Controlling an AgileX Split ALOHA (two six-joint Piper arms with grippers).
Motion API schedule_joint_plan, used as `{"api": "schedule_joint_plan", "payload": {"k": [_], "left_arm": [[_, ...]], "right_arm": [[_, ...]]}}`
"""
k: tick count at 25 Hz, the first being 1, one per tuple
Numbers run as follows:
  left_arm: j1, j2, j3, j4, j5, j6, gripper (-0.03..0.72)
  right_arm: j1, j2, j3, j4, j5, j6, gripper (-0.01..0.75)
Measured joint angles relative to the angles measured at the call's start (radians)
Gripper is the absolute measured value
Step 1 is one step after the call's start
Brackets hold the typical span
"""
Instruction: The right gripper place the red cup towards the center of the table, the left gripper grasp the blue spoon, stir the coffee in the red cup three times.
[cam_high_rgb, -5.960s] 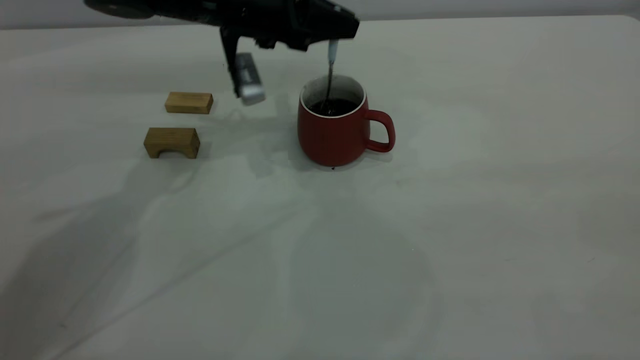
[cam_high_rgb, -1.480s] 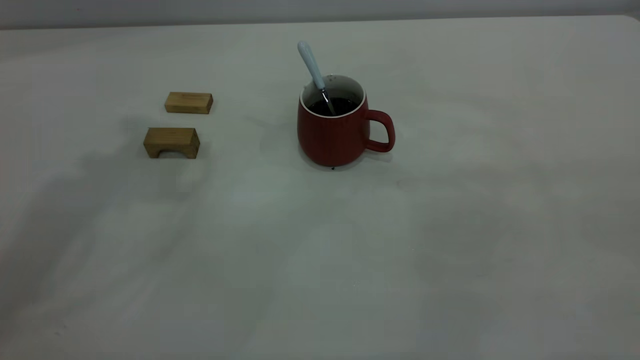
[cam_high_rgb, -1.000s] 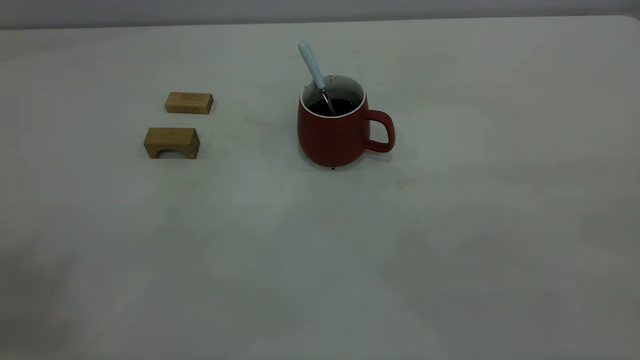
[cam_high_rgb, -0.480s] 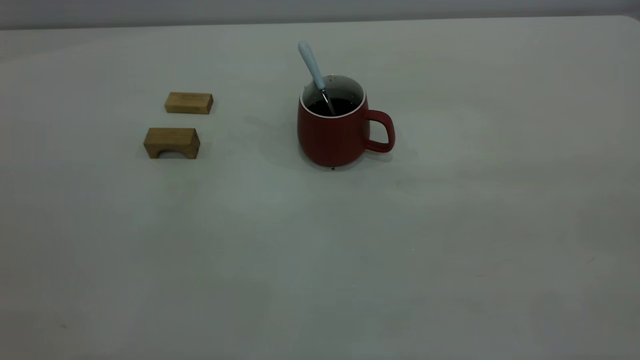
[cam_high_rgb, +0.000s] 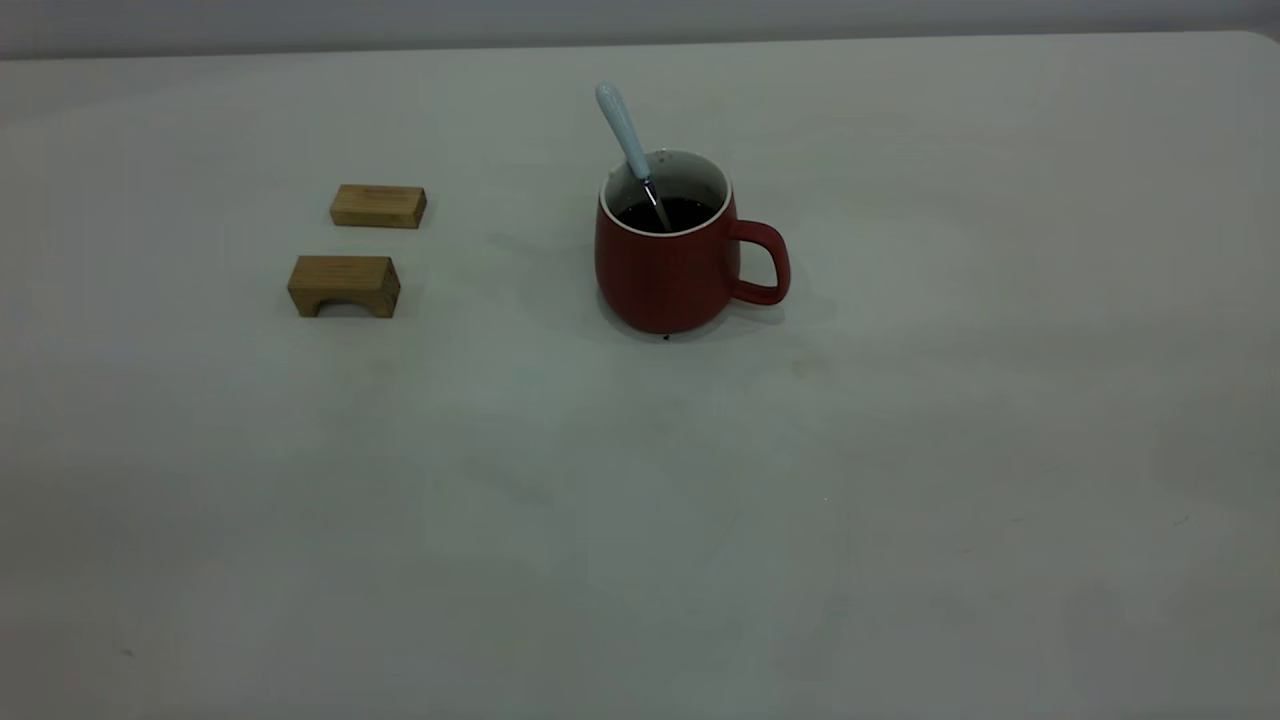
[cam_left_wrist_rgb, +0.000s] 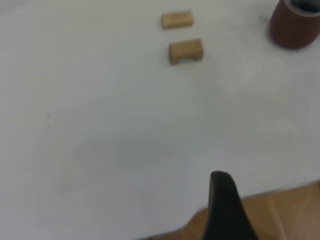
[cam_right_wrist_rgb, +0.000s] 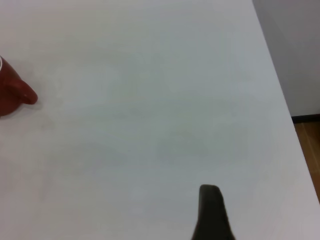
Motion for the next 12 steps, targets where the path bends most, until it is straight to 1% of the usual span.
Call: {"api": "schedule_joint_plan", "payload": {"k": [5, 12], "left_arm": [[0.000, -0.001, 0.012, 0.008, -0.011, -0.005, 0.533], [0.000, -0.002, 0.022, 0.003, -0.009, -0.114, 0.533]], "right_arm": [[0.000, 0.000, 0.000, 0.000, 0.000, 0.000, 0.582], [0.000, 0.000, 0.000, 0.000, 0.000, 0.000, 0.582]]}}
